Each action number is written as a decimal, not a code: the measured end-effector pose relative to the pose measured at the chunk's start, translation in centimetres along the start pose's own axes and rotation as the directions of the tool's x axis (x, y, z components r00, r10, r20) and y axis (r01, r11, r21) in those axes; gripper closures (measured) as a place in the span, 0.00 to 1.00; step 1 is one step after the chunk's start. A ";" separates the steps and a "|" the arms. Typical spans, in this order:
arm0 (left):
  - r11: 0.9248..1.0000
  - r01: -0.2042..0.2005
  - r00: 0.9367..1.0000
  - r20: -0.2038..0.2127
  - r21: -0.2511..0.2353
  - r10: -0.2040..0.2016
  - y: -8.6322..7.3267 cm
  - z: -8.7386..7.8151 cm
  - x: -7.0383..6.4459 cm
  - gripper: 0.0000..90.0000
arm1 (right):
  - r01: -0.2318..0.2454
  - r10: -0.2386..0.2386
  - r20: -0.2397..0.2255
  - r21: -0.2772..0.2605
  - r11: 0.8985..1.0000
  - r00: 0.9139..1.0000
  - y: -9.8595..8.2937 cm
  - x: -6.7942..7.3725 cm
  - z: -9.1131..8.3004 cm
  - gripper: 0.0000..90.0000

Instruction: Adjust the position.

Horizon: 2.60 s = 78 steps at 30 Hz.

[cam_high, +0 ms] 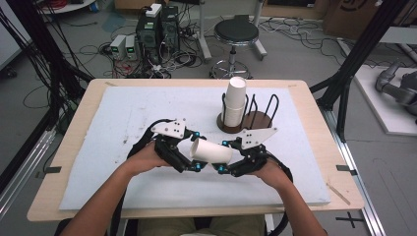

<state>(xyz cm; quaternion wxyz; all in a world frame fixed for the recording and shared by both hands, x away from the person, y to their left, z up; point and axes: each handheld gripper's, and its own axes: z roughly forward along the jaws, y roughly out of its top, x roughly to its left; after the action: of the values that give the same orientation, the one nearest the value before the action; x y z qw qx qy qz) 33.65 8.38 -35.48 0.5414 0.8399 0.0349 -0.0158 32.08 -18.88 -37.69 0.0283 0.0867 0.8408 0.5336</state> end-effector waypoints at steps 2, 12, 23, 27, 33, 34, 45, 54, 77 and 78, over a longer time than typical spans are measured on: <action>0.999 -0.015 1.000 -0.004 0.046 0.016 0.1 -0.1 -0.1 0.19 | 0.008 -0.008 0.003 0.041 0.999 1.000 0.3 0.2 0.1 0.41; 0.985 -0.035 0.999 0.036 0.169 0.030 -0.1 0.6 -0.4 0.25 | 0.070 -0.069 -0.009 0.174 0.982 0.998 0.8 1.1 1.4 0.41; 0.985 -0.038 0.996 0.083 0.169 0.024 -0.2 0.8 -0.2 0.40 | 0.089 -0.084 -0.030 0.208 0.974 0.996 0.9 1.3 1.7 0.41; 0.985 -0.035 0.996 0.090 0.167 0.020 -0.2 0.8 -0.1 0.41 | 0.080 -0.075 -0.035 0.209 0.975 0.997 0.9 1.3 1.6 0.42; 0.993 -0.033 0.996 0.086 0.116 0.023 -0.2 0.6 0.0 0.41 | 0.063 -0.060 -0.021 0.153 0.986 0.998 1.0 1.2 1.1 0.35; 0.994 -0.033 0.996 0.083 0.106 0.024 -0.2 0.5 0.0 0.41 | 0.060 -0.059 -0.017 0.136 0.989 0.998 1.0 1.1 1.0 0.32; 0.995 0.044 0.998 0.055 -0.088 -0.039 -1.1 -0.8 0.6 0.41 | -0.016 0.019 0.029 -0.088 0.996 0.999 1.2 0.4 -1.5 0.23; 0.966 0.094 0.995 0.063 -0.241 -0.081 -2.0 -1.2 0.9 0.41 | -0.078 0.081 0.012 -0.158 0.984 0.997 0.7 -0.2 -2.0 0.23; 0.985 0.066 0.995 0.088 -0.159 -0.052 -2.4 -0.2 0.4 0.42 | -0.040 0.036 -0.060 -0.069 0.997 0.998 0.5 -0.1 -1.3 0.44; 0.985 0.077 0.994 0.091 -0.152 -0.064 -2.4 -0.1 0.3 0.42 | -0.044 0.041 -0.059 -0.063 0.997 0.997 0.5 -0.1 -1.3 0.44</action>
<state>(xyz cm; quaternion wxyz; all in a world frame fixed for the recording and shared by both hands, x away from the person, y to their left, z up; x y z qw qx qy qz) 33.81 9.47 -37.60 0.6053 0.7919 0.0426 -0.0681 32.05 -19.84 -36.65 -0.0045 0.0882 0.8217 0.5631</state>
